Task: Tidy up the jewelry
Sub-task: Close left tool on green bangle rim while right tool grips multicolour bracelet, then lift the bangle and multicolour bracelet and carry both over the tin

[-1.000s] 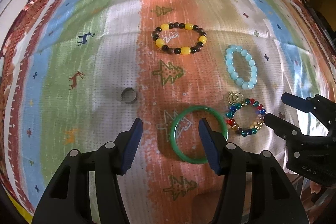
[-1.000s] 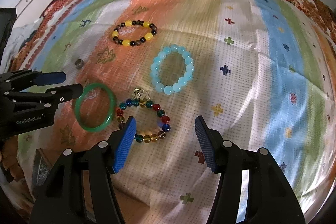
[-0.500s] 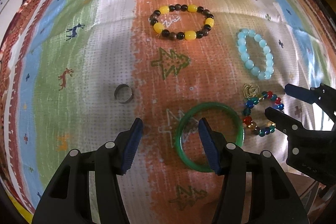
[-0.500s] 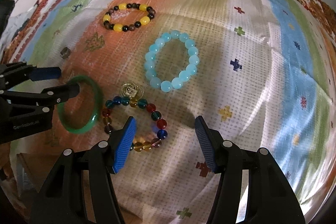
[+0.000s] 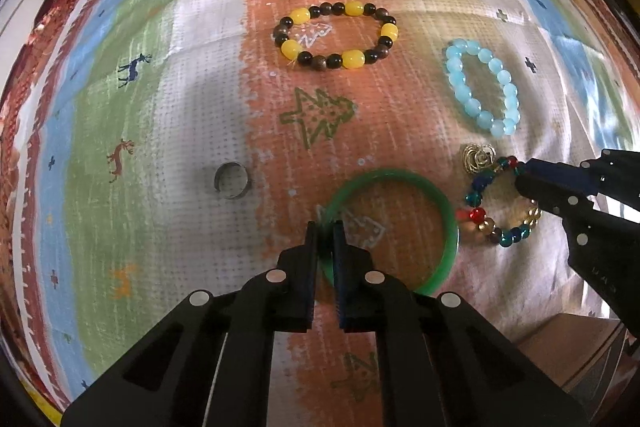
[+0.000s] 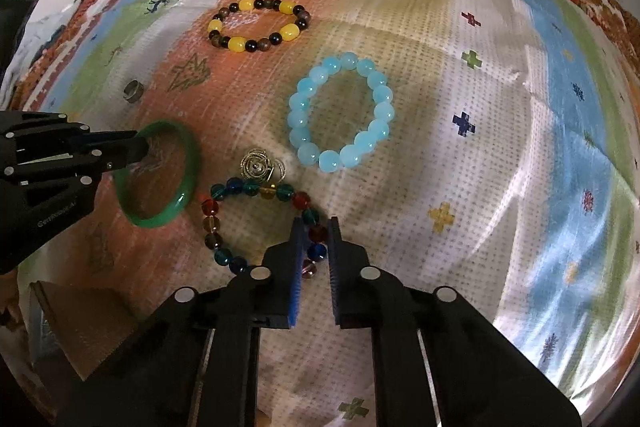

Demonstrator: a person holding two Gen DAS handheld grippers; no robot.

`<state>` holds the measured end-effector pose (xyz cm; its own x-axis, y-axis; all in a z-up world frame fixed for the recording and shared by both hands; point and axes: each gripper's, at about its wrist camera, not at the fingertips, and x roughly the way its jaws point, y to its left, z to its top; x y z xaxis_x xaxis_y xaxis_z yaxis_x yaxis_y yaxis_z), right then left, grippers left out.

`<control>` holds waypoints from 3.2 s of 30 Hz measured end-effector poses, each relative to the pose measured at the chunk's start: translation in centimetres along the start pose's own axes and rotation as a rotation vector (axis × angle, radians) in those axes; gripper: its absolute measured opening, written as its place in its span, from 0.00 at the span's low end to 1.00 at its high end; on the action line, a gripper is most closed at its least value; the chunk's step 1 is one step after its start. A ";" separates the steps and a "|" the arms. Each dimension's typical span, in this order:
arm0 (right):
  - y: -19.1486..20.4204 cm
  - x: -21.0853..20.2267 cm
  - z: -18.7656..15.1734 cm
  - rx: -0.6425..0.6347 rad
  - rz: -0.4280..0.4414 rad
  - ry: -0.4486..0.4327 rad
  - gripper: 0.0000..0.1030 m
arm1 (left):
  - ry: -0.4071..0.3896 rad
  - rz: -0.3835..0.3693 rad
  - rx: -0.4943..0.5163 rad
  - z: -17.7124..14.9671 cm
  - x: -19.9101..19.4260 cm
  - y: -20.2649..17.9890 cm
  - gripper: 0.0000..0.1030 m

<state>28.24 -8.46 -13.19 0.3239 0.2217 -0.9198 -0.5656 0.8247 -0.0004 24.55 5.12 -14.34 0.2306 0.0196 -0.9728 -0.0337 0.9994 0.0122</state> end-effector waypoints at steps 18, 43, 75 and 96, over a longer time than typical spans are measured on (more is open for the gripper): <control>0.9 -6.2 -1.2 0.002 0.018 -0.144 0.10 | -0.089 -0.071 -0.021 0.1 -4.3 0.1 0.07; 2.6 -11.6 -3.9 -0.014 0.027 -0.264 0.10 | -0.228 -0.124 -0.084 -3.3 -10.5 -0.4 0.07; 5.2 -18.2 -8.7 -0.068 0.098 -0.403 0.10 | -0.361 -0.219 -0.094 -9.3 -15.7 -0.8 0.07; 6.5 -17.1 -12.1 -0.073 0.143 -0.344 0.10 | -0.272 -0.250 -0.024 -13.0 -14.2 -3.5 0.11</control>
<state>9.79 -13.17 -2.23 0.4665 0.5042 -0.7268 -0.6723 0.7360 0.0791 8.73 0.92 -3.54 0.4844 -0.2149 -0.8480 0.0345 0.9733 -0.2269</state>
